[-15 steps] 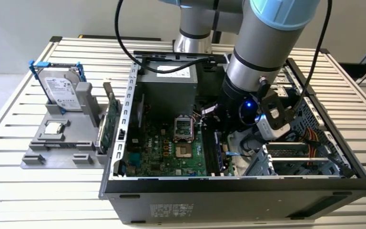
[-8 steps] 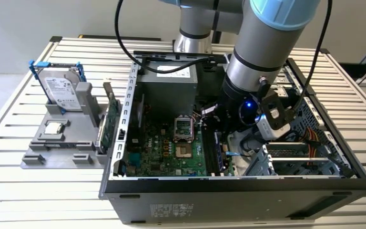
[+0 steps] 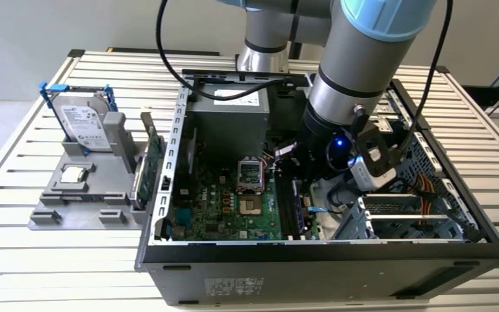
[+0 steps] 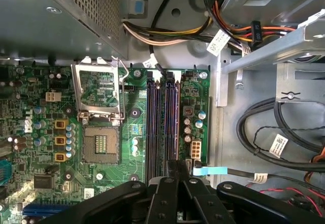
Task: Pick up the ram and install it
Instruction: 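Press down the ram until it locks into place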
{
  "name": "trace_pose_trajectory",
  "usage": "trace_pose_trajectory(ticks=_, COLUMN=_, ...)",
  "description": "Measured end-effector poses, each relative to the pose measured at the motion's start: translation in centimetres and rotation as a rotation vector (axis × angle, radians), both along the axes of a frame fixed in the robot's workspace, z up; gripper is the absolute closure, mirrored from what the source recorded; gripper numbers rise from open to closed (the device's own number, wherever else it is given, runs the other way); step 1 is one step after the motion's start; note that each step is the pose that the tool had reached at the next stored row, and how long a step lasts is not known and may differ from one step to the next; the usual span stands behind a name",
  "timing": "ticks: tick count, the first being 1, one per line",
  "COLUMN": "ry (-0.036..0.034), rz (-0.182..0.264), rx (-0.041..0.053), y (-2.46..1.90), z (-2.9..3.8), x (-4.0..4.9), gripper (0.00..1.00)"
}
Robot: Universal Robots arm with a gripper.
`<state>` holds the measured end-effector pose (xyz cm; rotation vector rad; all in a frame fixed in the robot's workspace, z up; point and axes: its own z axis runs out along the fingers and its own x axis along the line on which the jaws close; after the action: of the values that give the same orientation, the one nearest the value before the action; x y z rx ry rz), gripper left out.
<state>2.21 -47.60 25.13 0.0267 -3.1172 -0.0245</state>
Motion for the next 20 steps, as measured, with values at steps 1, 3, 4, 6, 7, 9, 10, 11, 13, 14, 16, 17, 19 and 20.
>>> trace_pose_trajectory(ticks=1, ry=0.0001, rz=0.009, rx=-0.0001, y=0.00, z=0.00, x=0.00, gripper=1.00)
trace_pose_trajectory(ticks=3, ry=0.0000, rz=0.033, rx=0.0001, y=0.00, z=0.00, x=0.01, gripper=1.00)
trace_pose_trajectory(ticks=4, ry=0.0000, rz=0.047, rx=0.0001, y=0.00, z=0.00, x=0.01, gripper=1.00)
trace_pose_trajectory(ticks=6, ry=0.0001, rz=0.076, rx=0.0002, y=0.01, z=-0.01, x=0.01, gripper=1.00)
trace_pose_trajectory(ticks=7, ry=0.0003, rz=0.092, rx=0.0002, y=0.01, z=-0.01, x=0.00, gripper=1.00)
trace_pose_trajectory(ticks=9, ry=0.0006, rz=0.123, rx=0.0000, y=0.01, z=0.00, x=0.00, gripper=1.00)
trace_pose_trajectory(ticks=10, ry=0.0007, rz=0.138, rx=0.0000, y=0.01, z=0.00, x=0.00, gripper=1.00)
trace_pose_trajectory(ticks=11, ry=0.0008, rz=0.153, rx=0.0002, y=0.02, z=0.00, x=0.00, gripper=1.00)
trace_pose_trajectory(ticks=13, ry=0.0014, rz=0.183, rx=0.0002, y=0.02, z=-0.01, x=0.00, gripper=1.00)
trace_pose_trajectory(ticks=14, ry=0.0018, rz=0.196, rx=0.0002, y=0.03, z=0.00, x=0.01, gripper=1.00)
trace_pose_trajectory(ticks=16, ry=0.0028, rz=0.224, rx=0.0002, y=0.05, z=0.00, x=0.01, gripper=1.00)
trace_pose_trajectory(ticks=17, ry=0.0032, rz=0.237, rx=0.0003, y=0.05, z=0.00, x=0.00, gripper=1.00)
trace_pose_trajectory(ticks=19, ry=0.0037, rz=0.265, rx=0.0003, y=0.07, z=0.00, x=0.00, gripper=1.00)
trace_pose_trajectory(ticks=20, ry=0.0039, rz=0.280, rx=0.0002, y=0.08, z=0.00, x=0.01, gripper=1.00)
